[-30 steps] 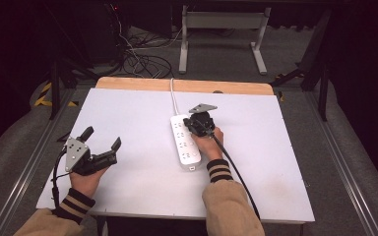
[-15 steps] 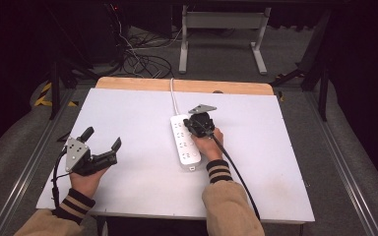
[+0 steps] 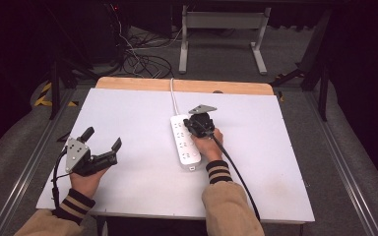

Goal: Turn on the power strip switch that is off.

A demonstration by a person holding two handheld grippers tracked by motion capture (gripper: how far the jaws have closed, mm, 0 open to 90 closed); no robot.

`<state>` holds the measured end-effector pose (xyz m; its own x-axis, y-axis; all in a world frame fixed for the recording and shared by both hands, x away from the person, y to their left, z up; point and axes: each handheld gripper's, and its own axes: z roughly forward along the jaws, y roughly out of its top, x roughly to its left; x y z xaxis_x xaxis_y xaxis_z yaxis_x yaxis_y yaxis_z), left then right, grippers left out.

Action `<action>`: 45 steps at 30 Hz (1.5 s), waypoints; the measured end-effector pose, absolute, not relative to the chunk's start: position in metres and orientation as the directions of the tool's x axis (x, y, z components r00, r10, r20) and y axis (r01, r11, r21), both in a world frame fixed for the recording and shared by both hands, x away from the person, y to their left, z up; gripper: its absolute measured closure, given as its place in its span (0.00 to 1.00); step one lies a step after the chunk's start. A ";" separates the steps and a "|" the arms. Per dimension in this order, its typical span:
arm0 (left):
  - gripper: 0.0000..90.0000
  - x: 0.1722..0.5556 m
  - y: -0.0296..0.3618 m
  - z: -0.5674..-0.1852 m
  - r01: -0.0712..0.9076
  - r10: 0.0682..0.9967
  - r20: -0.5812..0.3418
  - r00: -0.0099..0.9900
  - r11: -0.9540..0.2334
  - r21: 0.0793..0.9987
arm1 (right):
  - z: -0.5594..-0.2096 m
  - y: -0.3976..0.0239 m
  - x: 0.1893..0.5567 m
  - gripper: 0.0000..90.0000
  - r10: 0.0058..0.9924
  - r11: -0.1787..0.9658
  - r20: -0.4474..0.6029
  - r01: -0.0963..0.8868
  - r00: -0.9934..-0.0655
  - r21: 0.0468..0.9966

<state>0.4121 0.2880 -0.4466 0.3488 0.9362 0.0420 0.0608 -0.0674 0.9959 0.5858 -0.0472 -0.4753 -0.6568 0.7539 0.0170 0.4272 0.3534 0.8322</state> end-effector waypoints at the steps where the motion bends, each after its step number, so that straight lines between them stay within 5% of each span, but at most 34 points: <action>1: 0.04 0.412 0.288 -0.447 0.061 0.936 0.042 0.349 -0.068 0.996 | -0.475 -0.047 0.586 1.00 0.755 0.352 0.019 0.429 -0.656 0.832; 29: 0.04 0.412 0.285 -0.448 0.060 0.933 0.056 0.355 -0.082 0.995 | -0.470 -0.051 0.583 1.00 0.760 0.333 -0.004 0.385 -0.650 0.861; 37: 0.05 0.412 0.286 -0.448 0.053 0.936 0.057 0.347 -0.080 0.995 | -0.432 -0.081 0.565 1.00 0.782 0.219 -0.011 0.258 -0.623 0.941; 45: 0.05 0.409 0.285 -0.447 0.038 0.939 0.059 0.339 -0.077 0.996 | -0.395 -0.136 0.500 1.00 0.811 0.073 -0.029 0.052 -0.584 0.996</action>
